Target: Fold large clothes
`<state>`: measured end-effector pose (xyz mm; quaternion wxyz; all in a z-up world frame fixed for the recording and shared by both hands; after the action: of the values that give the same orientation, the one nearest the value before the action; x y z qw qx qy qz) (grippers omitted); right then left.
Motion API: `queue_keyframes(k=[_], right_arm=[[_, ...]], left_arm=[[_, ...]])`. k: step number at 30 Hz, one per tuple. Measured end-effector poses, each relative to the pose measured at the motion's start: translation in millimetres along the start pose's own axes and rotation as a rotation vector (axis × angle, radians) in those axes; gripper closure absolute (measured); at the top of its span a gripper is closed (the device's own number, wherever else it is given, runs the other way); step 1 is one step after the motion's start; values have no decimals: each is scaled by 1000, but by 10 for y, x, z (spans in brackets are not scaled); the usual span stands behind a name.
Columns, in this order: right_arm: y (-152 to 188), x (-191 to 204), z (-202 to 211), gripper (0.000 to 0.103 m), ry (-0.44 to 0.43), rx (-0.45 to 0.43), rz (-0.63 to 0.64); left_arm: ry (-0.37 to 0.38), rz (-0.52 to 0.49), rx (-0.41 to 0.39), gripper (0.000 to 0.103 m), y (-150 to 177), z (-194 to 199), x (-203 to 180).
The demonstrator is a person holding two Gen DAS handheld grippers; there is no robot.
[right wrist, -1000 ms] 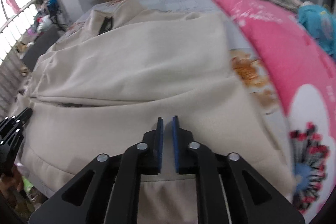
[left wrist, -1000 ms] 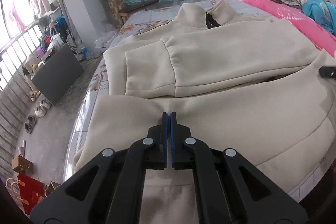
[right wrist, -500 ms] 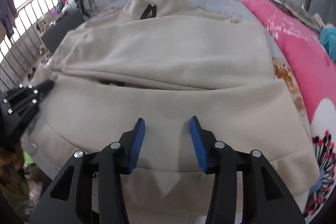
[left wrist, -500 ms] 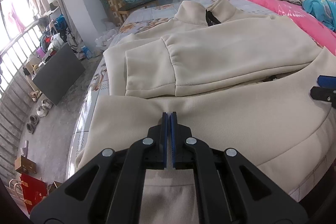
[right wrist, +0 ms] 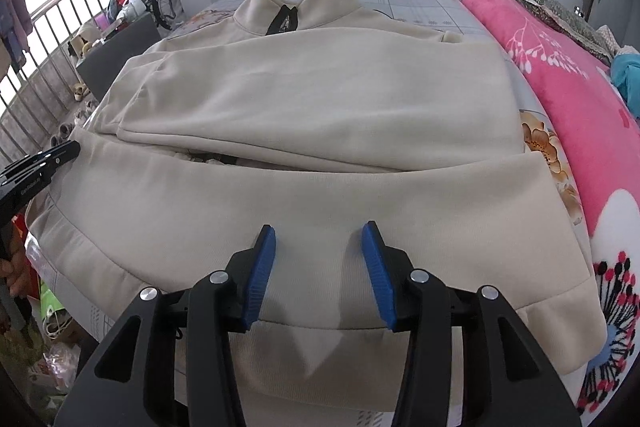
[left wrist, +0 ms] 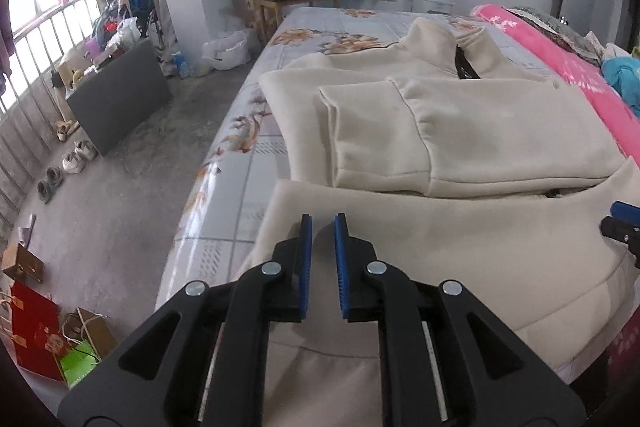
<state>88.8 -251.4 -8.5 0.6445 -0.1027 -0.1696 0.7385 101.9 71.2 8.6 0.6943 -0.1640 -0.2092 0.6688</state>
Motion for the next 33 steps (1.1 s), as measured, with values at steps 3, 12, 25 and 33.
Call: queue_keyframes(k=[3,12,25,33], right_arm=[[-36,-26,-37,59,-1,2,0],[-55,-25,-68,58,-2,3,-1],[-54,-23,-68,58,-1,1,-1],[-59,-26,-61,58,-5,6,-7]], left_arm=[[-12,10,-10,91,-31,-37,42],[-68,17,-72,90,-72,187,112],[298,-363,18,73,525,408,-1059],[305,-348,28,66,582,290,-1072]])
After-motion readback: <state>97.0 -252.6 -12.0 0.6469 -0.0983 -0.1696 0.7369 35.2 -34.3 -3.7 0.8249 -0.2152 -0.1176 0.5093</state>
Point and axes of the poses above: each gripper's, at about its wrist camera, not at the fingertips, and z roughly against the way its jaws point, x to its left, y to its underside, the point moved 1 cm from there along -z, roughly the way its jaws point, and after that the axes turned 12 degrees about x, right-handed, at the moved point
